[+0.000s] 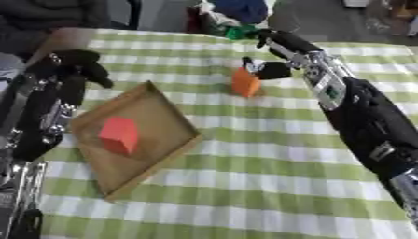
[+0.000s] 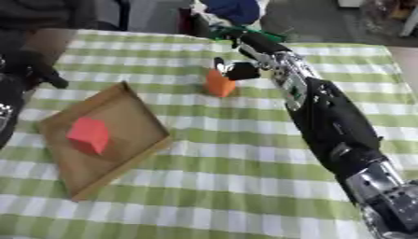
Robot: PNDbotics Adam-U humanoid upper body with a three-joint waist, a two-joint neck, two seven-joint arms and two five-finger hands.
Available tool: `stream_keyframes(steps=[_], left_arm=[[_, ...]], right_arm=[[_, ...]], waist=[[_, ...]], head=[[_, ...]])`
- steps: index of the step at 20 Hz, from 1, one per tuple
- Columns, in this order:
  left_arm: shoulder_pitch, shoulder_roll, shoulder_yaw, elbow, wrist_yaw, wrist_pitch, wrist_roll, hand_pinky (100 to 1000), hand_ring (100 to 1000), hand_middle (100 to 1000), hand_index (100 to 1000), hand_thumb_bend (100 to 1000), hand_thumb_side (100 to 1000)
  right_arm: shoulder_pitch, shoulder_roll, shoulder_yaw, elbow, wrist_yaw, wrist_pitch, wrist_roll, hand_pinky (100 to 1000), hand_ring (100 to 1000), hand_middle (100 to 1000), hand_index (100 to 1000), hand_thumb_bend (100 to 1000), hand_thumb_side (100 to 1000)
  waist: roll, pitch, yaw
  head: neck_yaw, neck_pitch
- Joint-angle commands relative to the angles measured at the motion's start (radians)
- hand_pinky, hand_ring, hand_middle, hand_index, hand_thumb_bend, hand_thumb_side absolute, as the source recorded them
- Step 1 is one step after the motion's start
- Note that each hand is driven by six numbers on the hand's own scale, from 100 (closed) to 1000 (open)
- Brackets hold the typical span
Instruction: Pick up objects on the table and place them in the box.
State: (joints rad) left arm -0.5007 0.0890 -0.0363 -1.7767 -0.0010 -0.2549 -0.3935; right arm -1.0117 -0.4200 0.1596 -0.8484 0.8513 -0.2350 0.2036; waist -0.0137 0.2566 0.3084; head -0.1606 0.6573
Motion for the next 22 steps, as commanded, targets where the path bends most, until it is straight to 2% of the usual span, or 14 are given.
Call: stream_keyframes(steps=[1, 6, 12, 13, 22], left_arm=[[-0.008, 0.015, 0.007, -0.010, -0.005, -0.003, 0.001, 639, 569, 560, 763, 207, 609], [-0.008, 0.015, 0.007, -0.009, -0.006, -0.004, -0.001, 639, 569, 560, 763, 206, 611], [-0.007, 0.016, 0.008, -0.007, -0.007, -0.005, -0.003, 639, 569, 560, 763, 205, 614], [-0.006, 0.016, 0.008, -0.006, -0.007, -0.005, -0.003, 639, 568, 560, 763, 205, 614], [-0.003, 0.018, 0.010, -0.005, -0.010, -0.005, -0.003, 639, 568, 560, 763, 204, 615]], right_arm=[[-0.020, -0.013, -0.006, -0.008, 0.040, 0.023, 0.011, 861, 828, 899, 1000, 100, 678], [-0.018, -0.006, 0.001, -0.008, 0.102, 0.043, 0.049, 850, 825, 883, 1000, 100, 696], [-0.015, 0.004, 0.007, -0.016, 0.160, 0.049, 0.048, 840, 821, 867, 1000, 100, 726], [-0.015, 0.005, 0.008, -0.020, 0.163, 0.045, 0.048, 834, 816, 849, 1000, 100, 782], [-0.013, 0.000, 0.034, -0.106, 0.141, -0.009, 0.097, 818, 803, 803, 1000, 100, 802]], waist=[[0.005, -0.016, 0.000], [0.008, -0.015, -0.003], [0.009, -0.013, -0.004], [0.010, -0.013, -0.005], [0.011, -0.014, -0.010]], head=[[0.002, -0.004], [0.001, -0.001], [-0.001, 0.002], [0.000, 0.003], [-0.002, 0.008]])
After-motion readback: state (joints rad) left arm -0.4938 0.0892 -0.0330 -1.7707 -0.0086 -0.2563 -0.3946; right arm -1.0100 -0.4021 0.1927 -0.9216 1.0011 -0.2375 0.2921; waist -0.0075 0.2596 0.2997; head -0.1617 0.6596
